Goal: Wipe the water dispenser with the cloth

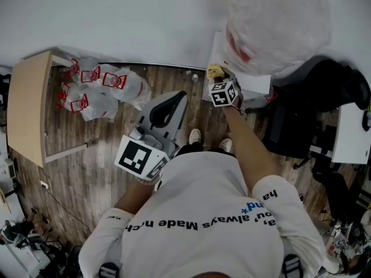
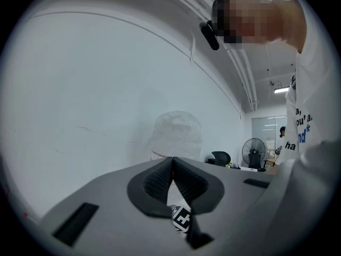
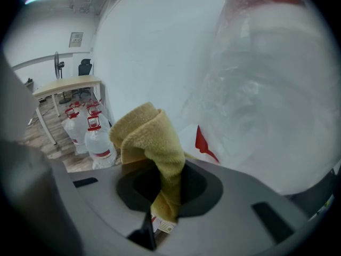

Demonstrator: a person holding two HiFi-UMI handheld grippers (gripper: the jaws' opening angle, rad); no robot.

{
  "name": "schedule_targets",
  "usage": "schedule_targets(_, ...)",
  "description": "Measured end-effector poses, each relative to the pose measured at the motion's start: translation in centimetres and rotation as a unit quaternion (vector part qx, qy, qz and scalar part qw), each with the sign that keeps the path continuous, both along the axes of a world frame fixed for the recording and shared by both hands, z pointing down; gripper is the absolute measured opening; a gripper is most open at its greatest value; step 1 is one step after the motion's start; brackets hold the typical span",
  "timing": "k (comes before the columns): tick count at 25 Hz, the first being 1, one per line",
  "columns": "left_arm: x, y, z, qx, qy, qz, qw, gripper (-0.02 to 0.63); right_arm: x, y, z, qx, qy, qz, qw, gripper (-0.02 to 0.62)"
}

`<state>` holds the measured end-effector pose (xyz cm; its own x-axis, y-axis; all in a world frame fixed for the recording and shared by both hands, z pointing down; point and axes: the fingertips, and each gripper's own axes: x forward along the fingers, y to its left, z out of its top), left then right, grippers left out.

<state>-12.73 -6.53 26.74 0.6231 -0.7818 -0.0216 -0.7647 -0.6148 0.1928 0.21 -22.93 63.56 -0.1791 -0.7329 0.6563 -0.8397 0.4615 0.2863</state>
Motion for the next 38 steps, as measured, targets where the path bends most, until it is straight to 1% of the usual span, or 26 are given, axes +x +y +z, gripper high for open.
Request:
schedule_targets(21, 0.9, 0.0, -0.3, 0.004, 0.005, 0.007, 1.0000, 0.020, -0.4, 3.3, 0.4, -0.004, 0.005, -0.007, 1.000, 0.061)
schedule_targets(28, 1.0, -0.1, -0.5, 0.006, 0.004, 0.008, 0.9999, 0.020, -0.5, 3.5, 0.4, -0.003, 0.007, -0.007, 1.000, 0.061)
schedule_targets(31, 1.0, 0.0, -0.7, 0.008, 0.004, 0.009, 0.9999, 0.020, -0.5, 3.4, 0.4, -0.013, -0.001, 0.000, 1.000, 0.061)
schedule_targets(33, 1.0, 0.1, -0.9, 0.010, 0.004, 0.009, 0.9999, 0.020, -0.4, 3.3, 0.0, -0.017, -0.019, 0.010, 1.000, 0.061)
schedule_targets(35, 1.0, 0.2, -0.9, 0.010, 0.004, 0.010, 0.9999, 0.020, -0.1, 3.1, -0.9, -0.006, -0.033, 0.019, 0.999, 0.061)
schedule_targets(38, 1.1, 0.2, -0.9, 0.010, 0.005, 0.011, 0.9999, 0.020, 0.4, 2.5, -2.7, 0.024, -0.041, 0.029, 0.998, 0.061)
